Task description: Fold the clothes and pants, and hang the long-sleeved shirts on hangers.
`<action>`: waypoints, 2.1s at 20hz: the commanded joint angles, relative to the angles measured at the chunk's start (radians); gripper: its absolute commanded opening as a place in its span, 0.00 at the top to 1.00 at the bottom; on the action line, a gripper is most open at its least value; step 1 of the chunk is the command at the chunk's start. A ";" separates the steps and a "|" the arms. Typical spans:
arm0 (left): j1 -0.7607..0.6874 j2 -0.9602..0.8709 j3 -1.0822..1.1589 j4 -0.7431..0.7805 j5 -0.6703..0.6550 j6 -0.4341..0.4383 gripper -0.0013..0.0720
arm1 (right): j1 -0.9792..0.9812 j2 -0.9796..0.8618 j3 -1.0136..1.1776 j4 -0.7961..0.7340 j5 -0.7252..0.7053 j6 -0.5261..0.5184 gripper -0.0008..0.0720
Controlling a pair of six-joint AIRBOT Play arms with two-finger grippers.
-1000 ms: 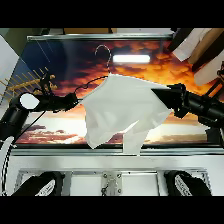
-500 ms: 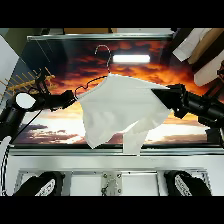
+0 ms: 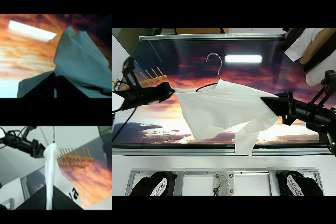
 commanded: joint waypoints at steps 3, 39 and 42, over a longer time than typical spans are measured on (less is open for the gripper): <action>-0.003 0.019 0.217 -0.013 -0.119 0.039 0.97 | 0.002 -0.018 -0.096 -0.014 0.042 -0.057 0.98; -0.496 -0.099 0.794 0.345 -0.392 -0.097 0.26 | 0.343 -0.188 -0.093 0.415 -0.003 -0.261 0.98; -0.443 -0.091 0.805 0.344 -0.392 -0.095 0.77 | 0.294 -0.188 -0.038 0.434 -0.006 -0.261 0.98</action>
